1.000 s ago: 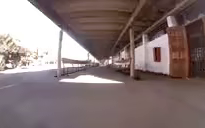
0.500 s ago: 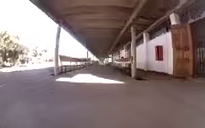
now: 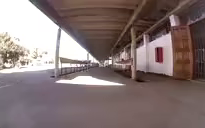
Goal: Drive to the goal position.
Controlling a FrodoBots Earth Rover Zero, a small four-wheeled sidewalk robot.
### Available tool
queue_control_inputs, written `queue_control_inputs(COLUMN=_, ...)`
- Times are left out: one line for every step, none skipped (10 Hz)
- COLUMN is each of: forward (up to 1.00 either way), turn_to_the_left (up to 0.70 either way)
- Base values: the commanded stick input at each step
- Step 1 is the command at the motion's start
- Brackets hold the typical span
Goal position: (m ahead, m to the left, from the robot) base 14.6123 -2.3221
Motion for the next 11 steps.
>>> queue_control_inputs(forward=0.94, turn_to_the_left=0.01)
queue_control_inputs(forward=0.94, turn_to_the_left=0.01)
queue_control_inputs(forward=0.94, turn_to_the_left=0.16)
queue_control_inputs(forward=0.94, turn_to_the_left=0.34)
queue_control_inputs(forward=0.94, turn_to_the_left=0.25)
queue_control_inputs(forward=0.94, turn_to_the_left=0.08)
queue_control_inputs(forward=0.67, turn_to_the_left=0.01)
queue_control_inputs(forward=0.20, turn_to_the_left=0.00)
queue_control_inputs(forward=0.19, turn_to_the_left=0.00)
queue_control_inputs(forward=0.51, turn_to_the_left=0.01)
queue_control_inputs(forward=0.92, turn_to_the_left=0.01)
